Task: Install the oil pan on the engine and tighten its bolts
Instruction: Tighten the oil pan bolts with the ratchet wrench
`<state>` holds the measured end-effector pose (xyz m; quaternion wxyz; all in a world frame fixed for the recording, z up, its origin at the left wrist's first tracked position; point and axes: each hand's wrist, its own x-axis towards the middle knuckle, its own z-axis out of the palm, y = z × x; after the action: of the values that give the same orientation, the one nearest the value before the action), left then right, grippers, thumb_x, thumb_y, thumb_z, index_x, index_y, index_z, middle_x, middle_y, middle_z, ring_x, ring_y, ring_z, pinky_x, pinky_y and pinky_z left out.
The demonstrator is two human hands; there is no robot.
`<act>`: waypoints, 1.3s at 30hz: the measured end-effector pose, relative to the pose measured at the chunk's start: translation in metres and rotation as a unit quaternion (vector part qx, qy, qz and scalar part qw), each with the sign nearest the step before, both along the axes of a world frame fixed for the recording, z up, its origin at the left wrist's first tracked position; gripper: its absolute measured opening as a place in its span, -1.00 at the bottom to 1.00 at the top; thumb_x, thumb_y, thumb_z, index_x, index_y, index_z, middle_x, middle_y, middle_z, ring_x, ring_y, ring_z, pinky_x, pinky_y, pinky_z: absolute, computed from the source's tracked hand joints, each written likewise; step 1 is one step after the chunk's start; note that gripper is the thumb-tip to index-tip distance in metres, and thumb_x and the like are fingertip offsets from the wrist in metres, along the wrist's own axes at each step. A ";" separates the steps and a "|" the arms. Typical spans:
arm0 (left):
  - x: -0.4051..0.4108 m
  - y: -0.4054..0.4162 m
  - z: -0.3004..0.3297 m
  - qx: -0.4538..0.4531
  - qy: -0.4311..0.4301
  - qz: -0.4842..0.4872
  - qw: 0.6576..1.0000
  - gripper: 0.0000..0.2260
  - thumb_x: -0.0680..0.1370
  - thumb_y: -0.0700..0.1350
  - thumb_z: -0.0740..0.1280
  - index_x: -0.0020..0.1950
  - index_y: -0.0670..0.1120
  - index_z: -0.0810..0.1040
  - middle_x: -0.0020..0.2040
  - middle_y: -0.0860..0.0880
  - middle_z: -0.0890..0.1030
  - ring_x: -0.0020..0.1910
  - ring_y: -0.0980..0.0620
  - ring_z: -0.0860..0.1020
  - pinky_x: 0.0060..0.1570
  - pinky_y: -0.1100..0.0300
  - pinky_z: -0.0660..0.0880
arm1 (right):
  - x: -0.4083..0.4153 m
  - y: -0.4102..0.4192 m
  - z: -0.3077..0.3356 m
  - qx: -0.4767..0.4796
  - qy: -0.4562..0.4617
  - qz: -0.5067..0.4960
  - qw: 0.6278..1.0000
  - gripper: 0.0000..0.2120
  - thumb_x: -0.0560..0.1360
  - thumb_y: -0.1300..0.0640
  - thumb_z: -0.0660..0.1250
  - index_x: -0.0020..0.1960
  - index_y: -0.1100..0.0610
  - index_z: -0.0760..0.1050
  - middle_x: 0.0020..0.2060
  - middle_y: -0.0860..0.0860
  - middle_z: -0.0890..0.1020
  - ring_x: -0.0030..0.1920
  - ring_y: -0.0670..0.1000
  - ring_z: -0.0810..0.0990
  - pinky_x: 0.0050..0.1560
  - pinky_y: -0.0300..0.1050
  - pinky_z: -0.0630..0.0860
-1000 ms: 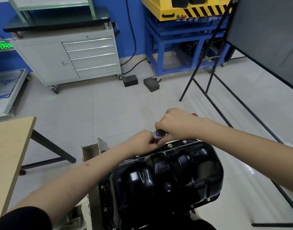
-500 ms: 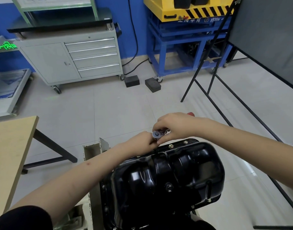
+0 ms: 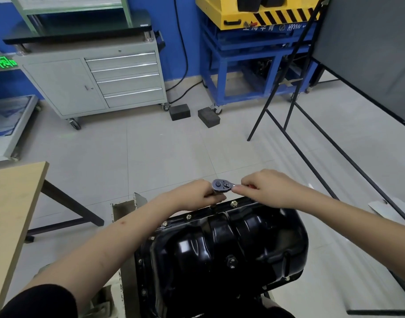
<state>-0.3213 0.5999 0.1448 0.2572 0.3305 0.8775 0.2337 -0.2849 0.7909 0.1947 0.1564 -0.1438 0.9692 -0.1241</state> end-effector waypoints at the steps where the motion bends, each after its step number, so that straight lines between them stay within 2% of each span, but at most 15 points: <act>1: 0.000 -0.002 0.000 0.011 0.002 -0.001 1.000 -0.74 0.60 -0.04 0.18 -0.15 -0.21 0.44 -0.36 -0.10 0.49 -0.36 -0.01 0.43 -0.31 0.29 0.36 | 0.005 -0.003 0.001 -0.008 -0.010 -0.012 1.000 -0.50 0.50 -0.27 0.08 -0.42 0.09 0.23 -0.51 -0.03 0.35 -0.44 -0.09 0.33 -0.41 -0.14 0.21; 3: 0.002 -0.005 0.000 0.026 -0.003 0.001 1.000 -0.73 0.58 -0.05 0.22 -0.32 -0.02 0.33 -0.48 0.09 0.33 -0.49 0.18 0.33 -0.44 0.41 0.27 | 0.014 -0.008 0.001 -0.026 -0.037 -0.028 0.999 -0.50 0.50 -0.26 0.09 -0.42 0.09 0.23 -0.51 -0.03 0.34 -0.44 -0.08 0.33 -0.39 -0.13 0.21; 6: 0.009 -0.011 -0.003 0.034 -0.016 0.013 0.999 -0.66 0.56 0.00 0.26 -0.40 0.10 0.29 -0.52 0.11 0.33 -0.52 0.27 0.35 -0.46 0.44 0.26 | 0.024 -0.014 0.001 -0.039 -0.062 -0.035 0.997 -0.54 0.51 -0.23 0.11 -0.40 0.08 0.27 -0.50 -0.05 0.36 -0.42 -0.08 0.34 -0.37 -0.13 0.24; 8: 0.007 -0.011 -0.005 0.044 -0.013 0.027 0.999 -0.75 0.57 0.00 0.24 -0.32 0.07 0.44 -0.47 0.10 0.42 -0.47 0.24 0.38 -0.41 0.42 0.28 | 0.022 -0.014 0.002 -0.070 -0.066 -0.045 0.994 -0.56 0.52 -0.18 0.13 -0.40 0.09 0.26 -0.50 -0.05 0.33 -0.44 -0.07 0.31 -0.39 -0.17 0.22; 9: 0.004 -0.011 -0.005 0.050 -0.008 0.039 0.998 -0.78 0.58 -0.01 0.22 -0.24 -0.02 0.52 -0.44 0.08 0.46 -0.44 0.21 0.40 -0.38 0.41 0.29 | 0.018 -0.013 0.003 -0.093 -0.065 -0.053 0.992 -0.56 0.53 -0.15 0.15 -0.40 0.09 0.23 -0.50 -0.05 0.30 -0.46 -0.08 0.28 -0.41 -0.20 0.19; 11: -0.003 -0.011 -0.004 0.052 -0.022 0.066 0.996 -0.75 0.58 -0.04 0.21 -0.13 -0.18 0.55 -0.37 0.01 0.51 -0.38 0.14 0.43 -0.35 0.40 0.30 | 0.010 -0.009 0.006 -0.128 -0.060 -0.075 0.987 -0.57 0.53 -0.12 0.17 -0.42 0.08 0.23 -0.52 -0.05 0.29 -0.49 -0.08 0.25 -0.44 -0.21 0.17; 13: -0.006 -0.010 -0.004 0.056 -0.056 0.074 0.994 -0.75 0.59 -0.06 0.21 -0.06 -0.21 0.56 -0.19 -0.09 0.60 -0.25 0.06 0.54 -0.26 0.38 0.38 | 0.004 -0.004 0.008 -0.142 -0.063 -0.098 0.983 -0.57 0.53 -0.13 0.17 -0.41 0.09 0.34 -0.55 -0.06 0.34 -0.53 -0.09 0.29 -0.46 -0.21 0.22; 15: -0.008 -0.007 -0.003 0.064 -0.056 0.074 0.994 -0.77 0.59 -0.07 0.21 -0.05 -0.20 0.56 -0.18 -0.08 0.60 -0.24 0.08 0.53 -0.19 0.37 0.41 | 0.000 0.001 0.013 -0.149 -0.065 -0.111 0.980 -0.57 0.52 -0.15 0.17 -0.40 0.09 0.40 -0.59 -0.09 0.37 -0.59 -0.13 0.31 -0.51 -0.29 0.25; 19: -0.014 0.008 0.006 0.101 -0.045 0.092 0.990 -0.75 0.58 -0.06 0.21 -0.05 -0.22 0.57 -0.17 -0.12 0.63 -0.18 -0.06 0.55 -0.04 0.09 0.49 | -0.005 0.014 0.026 -0.155 -0.037 -0.123 0.980 -0.59 0.52 -0.14 0.19 -0.40 0.08 0.43 -0.58 -0.10 0.40 -0.63 -0.19 0.33 -0.57 -0.42 0.24; 21: -0.017 0.017 0.009 0.111 -0.045 0.096 0.988 -0.74 0.58 -0.04 0.21 -0.05 -0.21 0.57 -0.15 -0.12 0.64 -0.17 -0.04 0.56 -0.04 0.08 0.50 | -0.005 0.022 0.032 -0.149 -0.027 -0.132 0.980 -0.59 0.51 -0.14 0.20 -0.40 0.08 0.44 -0.58 -0.10 0.41 -0.62 -0.19 0.33 -0.58 -0.42 0.23; 24: -0.017 0.028 0.010 0.112 -0.056 0.085 0.988 -0.75 0.58 -0.04 0.22 -0.04 -0.21 0.57 -0.15 -0.09 0.64 -0.20 0.04 0.56 -0.04 0.14 0.49 | -0.001 0.033 0.035 -0.145 -0.031 -0.143 0.979 -0.59 0.50 -0.16 0.19 -0.39 0.07 0.44 -0.55 -0.08 0.41 -0.55 -0.12 0.32 -0.50 -0.31 0.26; 27: -0.016 0.039 0.008 0.107 -0.067 0.078 0.989 -0.75 0.57 -0.05 0.22 -0.03 -0.22 0.57 -0.11 -0.12 0.65 -0.10 -0.03 0.60 -0.03 0.13 0.50 | 0.003 0.040 0.034 -0.138 -0.035 -0.147 0.979 -0.59 0.50 -0.16 0.20 -0.39 0.09 0.45 -0.51 -0.02 0.41 -0.50 -0.06 0.32 -0.45 -0.23 0.27; 29: -0.016 0.044 0.006 0.108 -0.073 0.078 0.988 -0.76 0.57 -0.05 0.23 -0.05 -0.22 0.56 -0.11 -0.13 0.65 -0.14 -0.03 0.59 -0.04 0.14 0.50 | 0.006 0.043 0.034 -0.134 -0.037 -0.150 0.979 -0.59 0.50 -0.15 0.20 -0.39 0.09 0.45 -0.51 -0.01 0.40 -0.50 -0.05 0.32 -0.43 -0.20 0.27; 35: -0.014 0.049 0.001 0.101 -0.087 0.077 0.988 -0.80 0.57 -0.05 0.23 -0.12 -0.13 0.55 -0.11 -0.10 0.66 -0.11 -0.02 0.60 -0.03 0.14 0.51 | 0.009 0.047 0.027 -0.145 -0.043 -0.154 0.976 -0.59 0.51 -0.13 0.21 -0.39 0.11 0.44 -0.51 0.00 0.38 -0.49 -0.03 0.30 -0.42 -0.19 0.26; 39: -0.013 0.049 0.001 0.089 -0.059 0.072 0.992 -0.83 0.57 -0.02 0.23 -0.17 -0.05 0.52 -0.17 -0.08 0.64 -0.25 0.04 0.51 -0.17 0.21 0.44 | 0.008 0.050 0.023 -0.148 -0.037 -0.151 0.977 -0.58 0.51 -0.14 0.21 -0.40 0.10 0.43 -0.54 -0.06 0.36 -0.54 -0.10 0.28 -0.47 -0.26 0.24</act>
<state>-0.3346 0.6492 0.1455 0.2604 0.2740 0.8580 0.3479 -0.2765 0.8405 0.2172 0.1489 -0.0123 0.9441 -0.2938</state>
